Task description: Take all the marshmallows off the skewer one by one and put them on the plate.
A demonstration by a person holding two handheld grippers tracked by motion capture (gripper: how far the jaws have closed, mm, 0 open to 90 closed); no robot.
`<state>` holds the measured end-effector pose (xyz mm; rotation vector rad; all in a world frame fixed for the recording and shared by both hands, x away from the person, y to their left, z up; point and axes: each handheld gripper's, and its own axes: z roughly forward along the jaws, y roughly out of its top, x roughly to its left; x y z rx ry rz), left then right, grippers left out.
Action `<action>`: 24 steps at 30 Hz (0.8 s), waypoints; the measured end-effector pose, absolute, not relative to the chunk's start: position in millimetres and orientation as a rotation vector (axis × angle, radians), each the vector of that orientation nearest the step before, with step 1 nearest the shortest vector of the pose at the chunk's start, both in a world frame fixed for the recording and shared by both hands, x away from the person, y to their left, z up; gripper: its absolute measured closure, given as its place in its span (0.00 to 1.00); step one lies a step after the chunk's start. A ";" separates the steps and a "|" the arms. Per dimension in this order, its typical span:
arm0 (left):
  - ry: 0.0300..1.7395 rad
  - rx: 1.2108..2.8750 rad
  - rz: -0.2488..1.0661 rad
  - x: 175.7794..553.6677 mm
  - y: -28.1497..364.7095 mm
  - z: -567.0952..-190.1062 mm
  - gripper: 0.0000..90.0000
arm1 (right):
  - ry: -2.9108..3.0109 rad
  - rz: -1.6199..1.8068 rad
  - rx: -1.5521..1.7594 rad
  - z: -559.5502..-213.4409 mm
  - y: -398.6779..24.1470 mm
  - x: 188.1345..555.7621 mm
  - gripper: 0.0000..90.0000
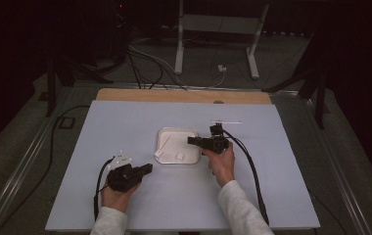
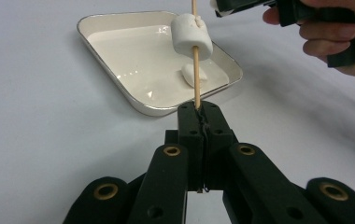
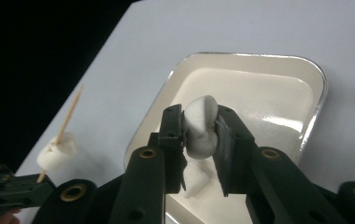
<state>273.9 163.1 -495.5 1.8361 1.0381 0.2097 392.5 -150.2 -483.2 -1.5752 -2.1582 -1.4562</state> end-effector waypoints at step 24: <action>1.023 1.863 0.178 279.0 148.7 -500.6 1.00 | -2.140 -1.477 -1.474 -488.1 -138.3 391.1 0.29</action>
